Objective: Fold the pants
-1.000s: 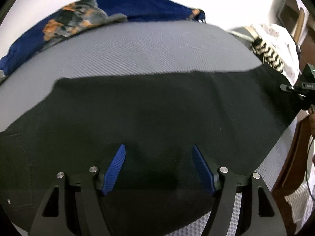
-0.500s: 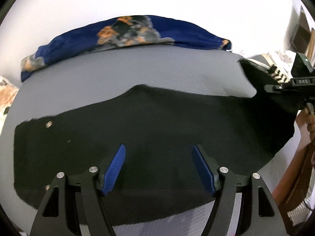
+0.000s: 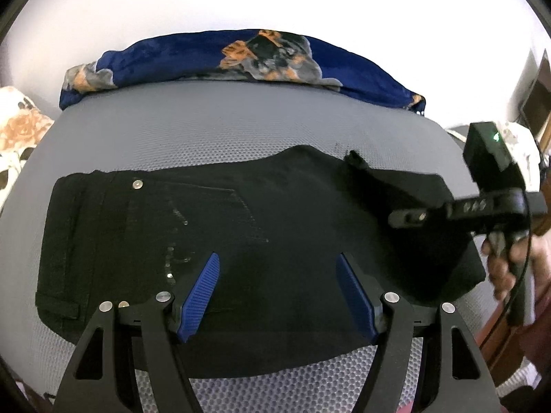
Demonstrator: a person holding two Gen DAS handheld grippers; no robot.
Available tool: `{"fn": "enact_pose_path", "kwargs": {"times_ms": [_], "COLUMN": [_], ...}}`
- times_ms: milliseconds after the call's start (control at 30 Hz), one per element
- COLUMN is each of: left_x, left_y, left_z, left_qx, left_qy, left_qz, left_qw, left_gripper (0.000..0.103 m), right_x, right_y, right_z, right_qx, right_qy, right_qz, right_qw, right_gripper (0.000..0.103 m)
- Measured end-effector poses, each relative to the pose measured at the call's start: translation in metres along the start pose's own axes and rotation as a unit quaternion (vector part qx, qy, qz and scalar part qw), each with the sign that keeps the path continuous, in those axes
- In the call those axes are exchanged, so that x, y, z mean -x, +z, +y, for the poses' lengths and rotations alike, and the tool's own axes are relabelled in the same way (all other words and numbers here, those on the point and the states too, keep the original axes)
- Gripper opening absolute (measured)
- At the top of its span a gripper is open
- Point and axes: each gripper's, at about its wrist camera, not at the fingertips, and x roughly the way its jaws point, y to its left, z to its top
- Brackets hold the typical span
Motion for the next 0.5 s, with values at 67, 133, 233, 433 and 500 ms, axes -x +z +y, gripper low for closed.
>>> {"fn": "enact_pose_path", "kwargs": {"times_ms": [67, 133, 233, 433, 500], "left_x": [0.0, -0.001, -0.003, -0.005, -0.01], "left_y": [0.0, 0.0, 0.001, 0.007, 0.008], "left_z": [0.006, 0.01, 0.013, 0.008, 0.002], "left_qx": [0.01, 0.019, 0.027, 0.052, 0.055], "left_qy": [-0.008, -0.016, -0.024, -0.095, -0.117], "left_qz": [0.001, 0.004, 0.008, 0.036, 0.052], "left_qw": [0.9999, 0.9997, 0.9993, 0.9935, 0.9903], "left_gripper": [0.071, 0.071, 0.071, 0.071, 0.071], "right_x": [-0.012, -0.019, -0.022, 0.008, 0.022], "right_y": [-0.003, -0.005, -0.008, -0.018, -0.021], "right_z": [0.01, 0.016, 0.026, 0.041, 0.035], "right_qx": [0.023, 0.04, 0.041, 0.063, 0.056], "right_qy": [-0.024, -0.039, -0.027, -0.015, -0.019], "right_qz": [0.009, 0.014, 0.017, -0.016, -0.028], "right_qw": [0.999, 0.998, 0.999, 0.998, 0.998], "right_gripper": [0.011, 0.02, 0.032, 0.033, 0.036]}}
